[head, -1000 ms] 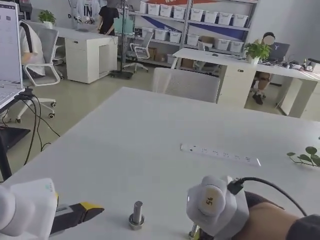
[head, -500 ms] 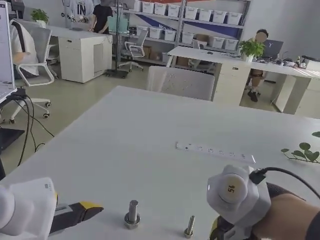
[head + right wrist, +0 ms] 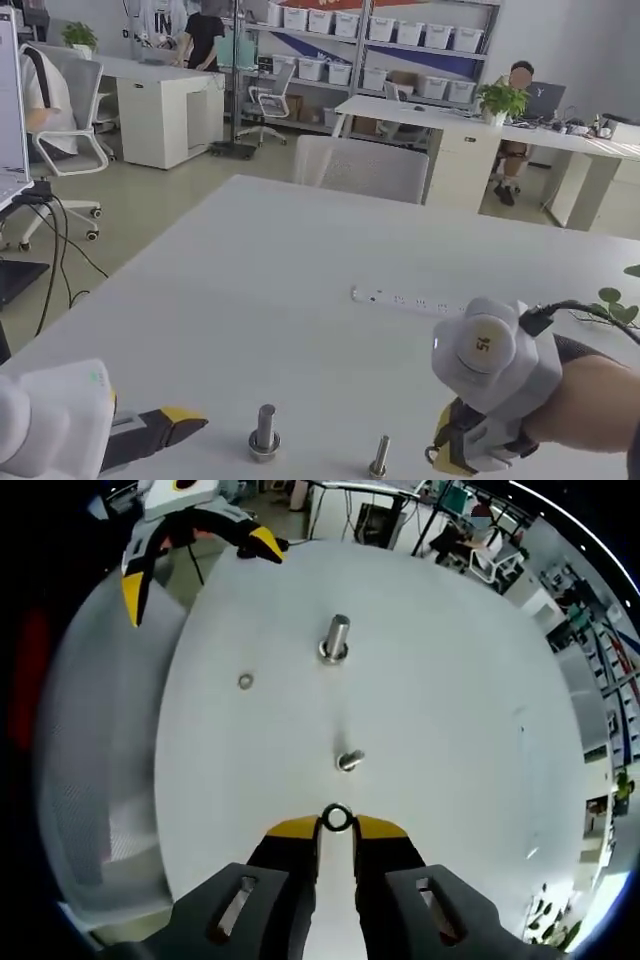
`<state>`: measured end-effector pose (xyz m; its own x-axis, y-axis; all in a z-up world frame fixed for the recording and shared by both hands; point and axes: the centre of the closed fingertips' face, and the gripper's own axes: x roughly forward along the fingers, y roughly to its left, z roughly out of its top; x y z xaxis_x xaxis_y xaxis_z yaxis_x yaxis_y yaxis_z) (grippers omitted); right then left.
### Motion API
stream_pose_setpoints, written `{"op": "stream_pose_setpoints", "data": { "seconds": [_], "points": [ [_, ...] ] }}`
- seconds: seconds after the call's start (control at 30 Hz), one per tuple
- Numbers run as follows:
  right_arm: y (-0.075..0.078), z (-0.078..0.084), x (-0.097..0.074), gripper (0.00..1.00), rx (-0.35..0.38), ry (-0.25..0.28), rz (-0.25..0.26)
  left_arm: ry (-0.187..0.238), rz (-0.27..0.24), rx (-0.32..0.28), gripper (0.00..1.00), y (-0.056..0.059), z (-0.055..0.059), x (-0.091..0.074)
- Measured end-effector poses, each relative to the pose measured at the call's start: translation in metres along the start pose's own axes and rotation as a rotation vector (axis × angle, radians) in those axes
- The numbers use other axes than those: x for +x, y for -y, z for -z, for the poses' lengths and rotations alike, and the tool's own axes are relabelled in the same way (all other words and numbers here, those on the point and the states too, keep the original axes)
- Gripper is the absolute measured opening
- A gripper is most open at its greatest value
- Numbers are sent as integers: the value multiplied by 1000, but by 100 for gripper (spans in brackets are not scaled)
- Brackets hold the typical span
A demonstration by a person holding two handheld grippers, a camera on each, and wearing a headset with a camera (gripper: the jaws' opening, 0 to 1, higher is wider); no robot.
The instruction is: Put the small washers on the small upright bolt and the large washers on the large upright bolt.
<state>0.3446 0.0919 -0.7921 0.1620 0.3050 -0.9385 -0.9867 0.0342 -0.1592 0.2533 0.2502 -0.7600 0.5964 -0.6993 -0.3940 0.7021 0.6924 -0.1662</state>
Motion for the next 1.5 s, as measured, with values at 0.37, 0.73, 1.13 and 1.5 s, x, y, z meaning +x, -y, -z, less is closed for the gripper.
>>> {"op": "stream_pose_setpoints", "data": {
  "seconds": [0.37, 0.73, 1.13, 1.5],
  "points": [
    [18, -28, -6, 14, -54, 21, 20, 2, -5, -1, 87, 0, 0, -1],
    [25, -38, 3, 14, -79, 16, 0, 1, -13, -4, 87, -2, 0, -1],
    [22, -41, 24, 14, -87, -6, -49, -2, -25, -12, 87, -3, 3, -3],
    [20, -32, 38, 14, -74, -35, -81, -3, -34, -19, 87, -6, 5, -5]
  ]
}}
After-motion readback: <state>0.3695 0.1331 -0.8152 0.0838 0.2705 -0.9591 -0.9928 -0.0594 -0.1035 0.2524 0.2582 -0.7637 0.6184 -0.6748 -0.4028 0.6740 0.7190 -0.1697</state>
